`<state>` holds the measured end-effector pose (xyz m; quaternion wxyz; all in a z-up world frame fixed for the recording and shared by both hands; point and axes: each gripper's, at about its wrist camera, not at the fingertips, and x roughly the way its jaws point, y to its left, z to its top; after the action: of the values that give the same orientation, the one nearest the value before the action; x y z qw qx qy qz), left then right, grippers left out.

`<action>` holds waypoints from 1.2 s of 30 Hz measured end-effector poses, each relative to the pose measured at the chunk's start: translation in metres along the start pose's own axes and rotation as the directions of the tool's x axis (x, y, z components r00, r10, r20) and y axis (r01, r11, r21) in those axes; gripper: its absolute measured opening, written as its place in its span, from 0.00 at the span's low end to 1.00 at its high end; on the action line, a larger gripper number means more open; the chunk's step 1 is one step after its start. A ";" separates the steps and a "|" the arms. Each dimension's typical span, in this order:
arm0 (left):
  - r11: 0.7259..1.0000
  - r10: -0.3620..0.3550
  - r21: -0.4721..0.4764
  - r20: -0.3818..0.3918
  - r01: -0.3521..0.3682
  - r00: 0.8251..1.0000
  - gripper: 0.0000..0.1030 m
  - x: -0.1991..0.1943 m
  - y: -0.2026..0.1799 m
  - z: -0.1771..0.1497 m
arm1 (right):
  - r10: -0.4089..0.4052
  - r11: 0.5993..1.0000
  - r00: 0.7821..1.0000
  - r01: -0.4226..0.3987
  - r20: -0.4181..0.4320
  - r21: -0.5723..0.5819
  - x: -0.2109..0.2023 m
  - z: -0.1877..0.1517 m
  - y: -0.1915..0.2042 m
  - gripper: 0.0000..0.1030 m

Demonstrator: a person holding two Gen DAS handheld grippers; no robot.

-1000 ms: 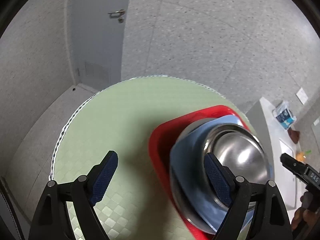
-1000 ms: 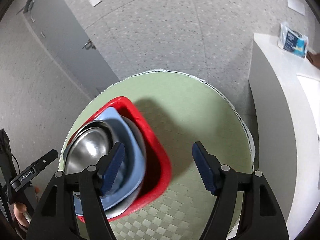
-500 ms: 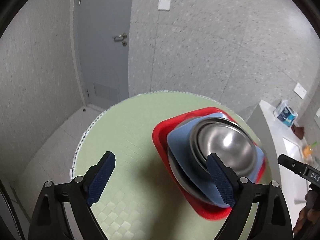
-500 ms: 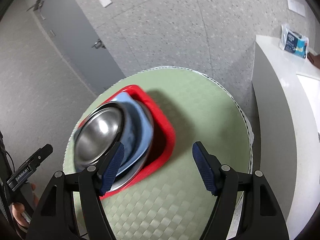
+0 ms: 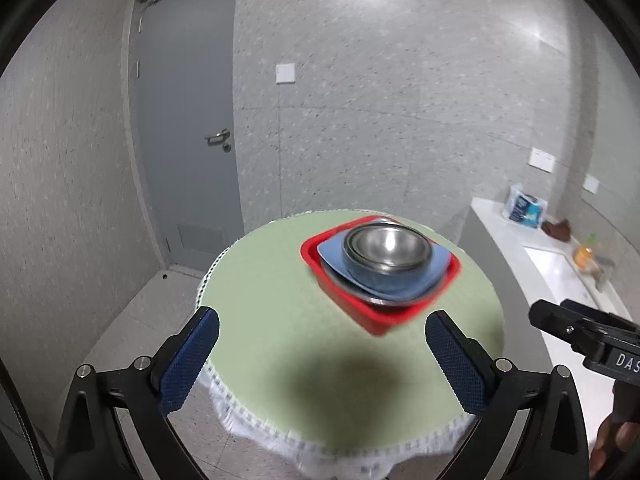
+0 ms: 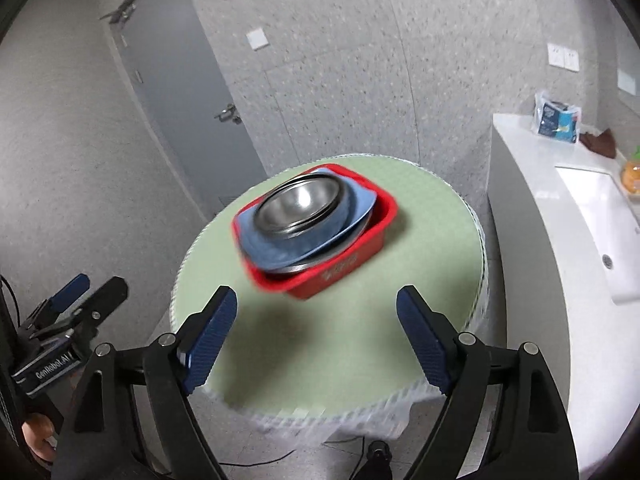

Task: Organize plates and bowls

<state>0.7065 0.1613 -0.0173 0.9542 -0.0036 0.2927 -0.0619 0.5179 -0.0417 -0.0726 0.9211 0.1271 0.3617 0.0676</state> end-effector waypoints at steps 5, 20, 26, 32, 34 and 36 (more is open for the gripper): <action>1.000 -0.021 0.011 0.029 0.021 0.999 0.99 -0.081 0.009 -0.034 | -0.021 1.000 0.998 0.023 0.052 -0.022 -0.060 -0.032 0.037 0.93; 1.000 -0.025 0.019 0.183 0.022 0.983 0.99 -0.289 0.008 -0.153 | -0.070 0.989 0.976 0.095 0.207 -0.111 -0.210 -0.134 0.074 1.00; 1.000 0.001 0.012 0.205 -0.004 0.979 0.99 -0.363 -0.015 -0.226 | -0.095 0.980 0.963 0.135 0.252 -0.145 -0.269 -0.181 0.061 1.00; 0.999 0.043 -0.014 0.200 -0.041 0.979 0.99 -0.442 -0.031 -0.295 | -0.078 0.977 0.961 0.126 0.266 -0.169 -0.319 -0.236 0.048 1.00; 0.998 0.060 -0.025 0.204 -0.056 0.977 0.99 -0.469 -0.035 -0.313 | -0.081 0.976 0.960 0.131 0.270 -0.176 -0.330 -0.252 0.045 1.00; 0.998 0.059 -0.027 0.201 -0.055 0.978 0.99 -0.490 -0.041 -0.333 | -0.073 0.978 0.960 0.122 0.272 -0.170 -0.343 -0.269 0.040 1.00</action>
<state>0.1131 0.1896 -0.0184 0.9803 -0.0117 0.1949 -0.0308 0.0826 -0.0275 -0.0286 0.9711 0.0306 0.2336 0.0378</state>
